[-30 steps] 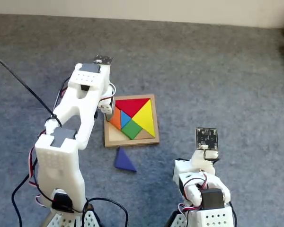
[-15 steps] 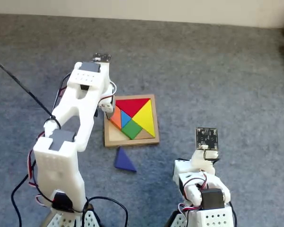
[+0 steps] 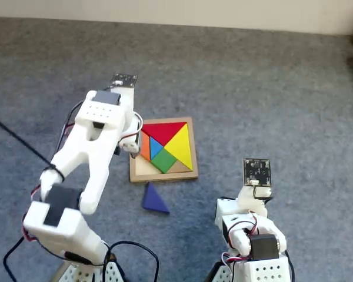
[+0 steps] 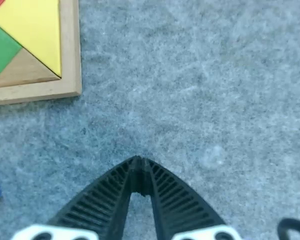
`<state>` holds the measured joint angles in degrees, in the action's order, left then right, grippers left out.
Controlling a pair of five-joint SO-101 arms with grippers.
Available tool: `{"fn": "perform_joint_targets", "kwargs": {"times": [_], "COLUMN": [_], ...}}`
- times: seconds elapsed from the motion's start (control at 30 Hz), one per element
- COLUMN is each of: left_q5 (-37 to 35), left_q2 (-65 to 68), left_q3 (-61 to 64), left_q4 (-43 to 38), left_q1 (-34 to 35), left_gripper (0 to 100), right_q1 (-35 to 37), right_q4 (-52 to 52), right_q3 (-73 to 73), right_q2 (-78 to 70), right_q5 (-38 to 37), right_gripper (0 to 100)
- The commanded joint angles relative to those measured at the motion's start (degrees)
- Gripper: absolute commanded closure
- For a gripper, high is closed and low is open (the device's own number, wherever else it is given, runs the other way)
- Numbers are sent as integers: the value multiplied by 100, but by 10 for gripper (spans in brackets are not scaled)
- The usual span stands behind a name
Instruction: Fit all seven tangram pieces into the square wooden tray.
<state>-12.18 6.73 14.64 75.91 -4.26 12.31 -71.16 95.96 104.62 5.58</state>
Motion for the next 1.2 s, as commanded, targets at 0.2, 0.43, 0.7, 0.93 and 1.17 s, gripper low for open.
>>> {"fn": "perform_joint_targets", "kwargs": {"times": [0.2,0.43,0.7,0.93,1.17], "left_q5": [0,-9,-35,-44,-44], "left_q2": [-2009,-3134,-3829,-3846,-3864], "left_q3": [1209,2484,3266,3257,3248], "left_q4": [-923,-2084,-2804,-2840,-2848], "left_q1": [303,778,971,1332,1464], "left_gripper": [854,854,912,989,989], "right_q1": [-92,-119,-119,127,919], "right_q4": [338,330,338,295,-92], "right_q3": [822,822,-215,-1877,-4400], "right_q2": [66,66,57,-136,-2879], "right_q5": [44,44,70,88,88], "right_gripper": [989,992,993,993,993]}}
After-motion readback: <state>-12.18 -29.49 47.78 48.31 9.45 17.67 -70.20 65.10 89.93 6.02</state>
